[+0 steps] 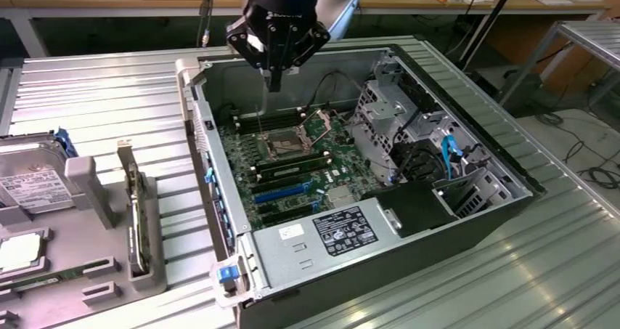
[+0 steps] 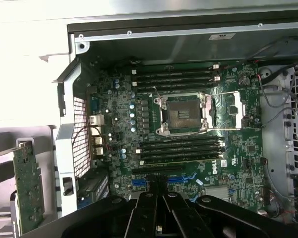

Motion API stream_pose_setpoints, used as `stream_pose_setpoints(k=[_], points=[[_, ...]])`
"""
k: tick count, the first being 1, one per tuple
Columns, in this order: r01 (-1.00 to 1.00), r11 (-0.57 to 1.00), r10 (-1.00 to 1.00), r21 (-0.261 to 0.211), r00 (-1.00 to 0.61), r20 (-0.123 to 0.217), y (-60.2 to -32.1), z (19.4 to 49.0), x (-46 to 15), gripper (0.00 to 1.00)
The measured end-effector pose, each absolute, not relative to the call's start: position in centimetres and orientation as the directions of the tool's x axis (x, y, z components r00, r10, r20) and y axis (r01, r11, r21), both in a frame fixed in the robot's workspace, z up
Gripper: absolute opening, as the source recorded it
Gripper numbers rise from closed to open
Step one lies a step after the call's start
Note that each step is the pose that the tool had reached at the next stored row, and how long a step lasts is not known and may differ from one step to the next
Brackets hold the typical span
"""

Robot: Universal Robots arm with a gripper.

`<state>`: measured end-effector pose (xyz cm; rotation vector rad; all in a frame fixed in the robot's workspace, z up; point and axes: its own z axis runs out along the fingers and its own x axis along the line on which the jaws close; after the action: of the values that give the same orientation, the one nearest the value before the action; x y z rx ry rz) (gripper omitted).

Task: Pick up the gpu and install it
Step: 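Reach for the gpu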

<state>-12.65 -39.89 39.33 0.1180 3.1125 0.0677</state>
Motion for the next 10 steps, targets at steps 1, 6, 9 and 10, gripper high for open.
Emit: stream_pose_setpoints(k=[1, 6, 9, 10], points=[[0.075, 0.996, 0.076, 0.044, -0.997, -0.024, -39.9, 39.3, -12.7, 0.11], [0.075, 0.996, 0.076, 0.044, -0.997, -0.024, -39.9, 39.3, -13.3, 0.11], [0.075, 0.996, 0.076, 0.044, -0.997, -0.024, -39.9, 39.3, -13.9, 0.11], [0.075, 0.996, 0.076, 0.044, -0.997, -0.024, -39.9, 39.3, -14.1, 0.11]])
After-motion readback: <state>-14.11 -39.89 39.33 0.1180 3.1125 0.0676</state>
